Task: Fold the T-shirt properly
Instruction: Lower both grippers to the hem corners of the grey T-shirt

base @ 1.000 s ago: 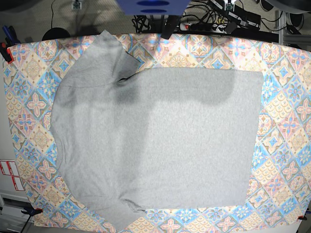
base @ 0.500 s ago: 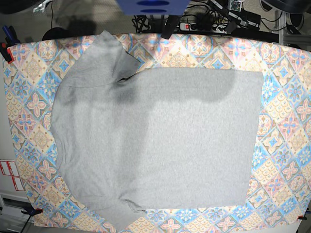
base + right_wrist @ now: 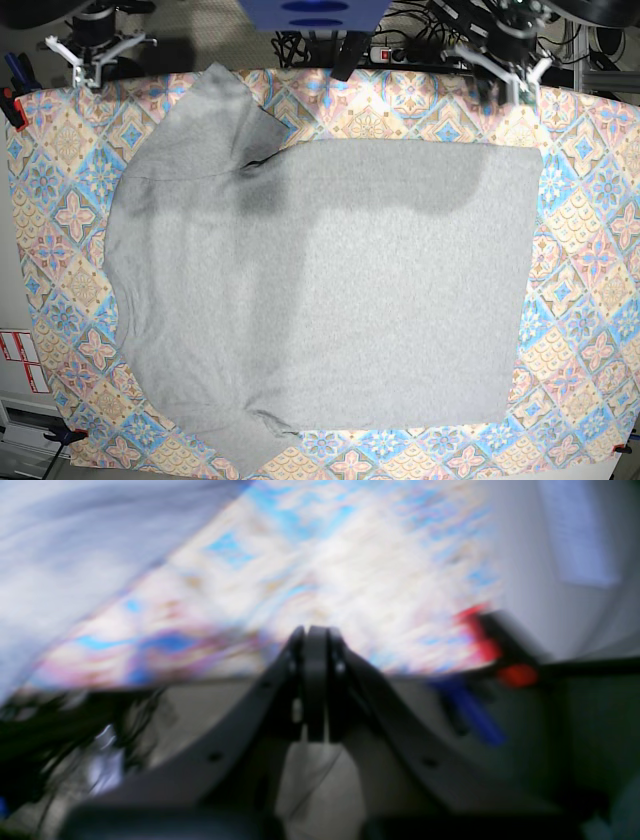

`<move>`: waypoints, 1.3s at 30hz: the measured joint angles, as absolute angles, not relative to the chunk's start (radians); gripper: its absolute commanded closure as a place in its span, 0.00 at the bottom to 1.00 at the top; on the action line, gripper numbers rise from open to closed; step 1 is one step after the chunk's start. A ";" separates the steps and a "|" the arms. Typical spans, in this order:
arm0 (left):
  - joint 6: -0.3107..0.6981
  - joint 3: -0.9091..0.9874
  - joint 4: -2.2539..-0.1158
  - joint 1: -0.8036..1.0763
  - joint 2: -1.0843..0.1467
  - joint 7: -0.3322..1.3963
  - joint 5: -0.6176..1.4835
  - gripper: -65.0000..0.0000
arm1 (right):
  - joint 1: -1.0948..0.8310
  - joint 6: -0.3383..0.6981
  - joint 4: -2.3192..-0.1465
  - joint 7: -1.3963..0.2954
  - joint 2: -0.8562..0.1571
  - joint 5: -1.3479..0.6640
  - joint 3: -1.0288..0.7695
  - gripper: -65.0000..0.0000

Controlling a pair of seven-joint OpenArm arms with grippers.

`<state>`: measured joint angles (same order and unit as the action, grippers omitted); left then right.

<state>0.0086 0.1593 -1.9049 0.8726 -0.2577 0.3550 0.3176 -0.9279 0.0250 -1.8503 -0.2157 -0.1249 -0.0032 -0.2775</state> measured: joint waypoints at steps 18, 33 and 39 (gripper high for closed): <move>-0.004 0.445 -1.636 0.537 -0.249 0.688 0.949 0.66 | -0.783 0.021 -1.877 -0.380 -0.091 -0.003 -0.155 0.97; 0.012 0.450 -1.393 0.382 -0.245 0.661 1.013 0.54 | -0.764 0.018 -1.877 -0.382 -0.092 -0.003 -0.133 0.87; 0.015 0.451 -1.358 0.334 -0.238 0.665 1.010 0.68 | -0.757 0.017 -1.877 -0.373 -0.092 -0.003 -0.133 0.86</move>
